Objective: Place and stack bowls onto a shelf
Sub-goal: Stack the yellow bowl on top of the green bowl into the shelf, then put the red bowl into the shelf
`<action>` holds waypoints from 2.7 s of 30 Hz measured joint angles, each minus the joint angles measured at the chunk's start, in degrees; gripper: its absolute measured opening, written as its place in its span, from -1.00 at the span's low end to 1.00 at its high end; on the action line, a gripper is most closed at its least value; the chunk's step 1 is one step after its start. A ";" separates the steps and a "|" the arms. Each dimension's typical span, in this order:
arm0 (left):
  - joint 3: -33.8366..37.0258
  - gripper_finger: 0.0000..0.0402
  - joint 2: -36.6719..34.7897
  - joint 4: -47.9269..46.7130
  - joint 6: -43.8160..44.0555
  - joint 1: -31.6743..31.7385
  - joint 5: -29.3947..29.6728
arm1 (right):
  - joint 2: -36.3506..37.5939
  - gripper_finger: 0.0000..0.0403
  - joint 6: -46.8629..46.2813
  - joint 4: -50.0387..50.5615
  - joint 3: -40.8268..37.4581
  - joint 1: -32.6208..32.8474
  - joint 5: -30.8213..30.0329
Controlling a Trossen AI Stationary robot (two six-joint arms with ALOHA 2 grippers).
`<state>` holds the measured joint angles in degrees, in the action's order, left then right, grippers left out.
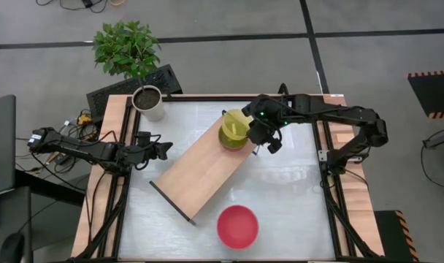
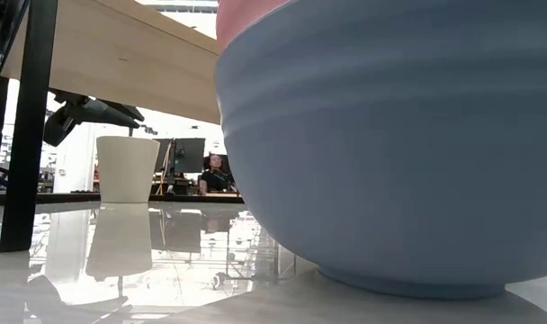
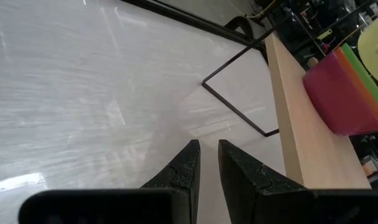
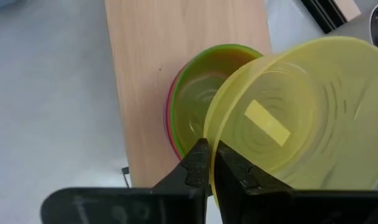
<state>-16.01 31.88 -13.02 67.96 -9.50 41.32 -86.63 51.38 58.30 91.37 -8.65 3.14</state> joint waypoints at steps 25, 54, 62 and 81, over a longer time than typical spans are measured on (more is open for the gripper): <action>0.00 -0.78 0.00 0.02 -2.32 0.00 0.04 | 0.00 -0.22 0.13 -2.32 0.00 0.13 0.18; 0.00 -0.78 -0.04 0.47 -10.28 0.00 -8.70 | -1.43 -0.28 -79.11 0.62 -0.14 23.47 -4.03; 0.00 -0.78 -0.04 -0.48 -14.27 0.00 -9.66 | -8.97 -0.26 -91.62 -3.65 -0.10 31.37 -6.83; 0.00 -0.78 -0.02 -0.77 -12.17 -0.02 -11.85 | -18.87 -0.27 -96.09 1.68 4.69 37.57 -8.99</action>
<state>-16.01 31.86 -13.78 55.79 -9.52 29.47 -105.50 -44.71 59.99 96.06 28.93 -5.85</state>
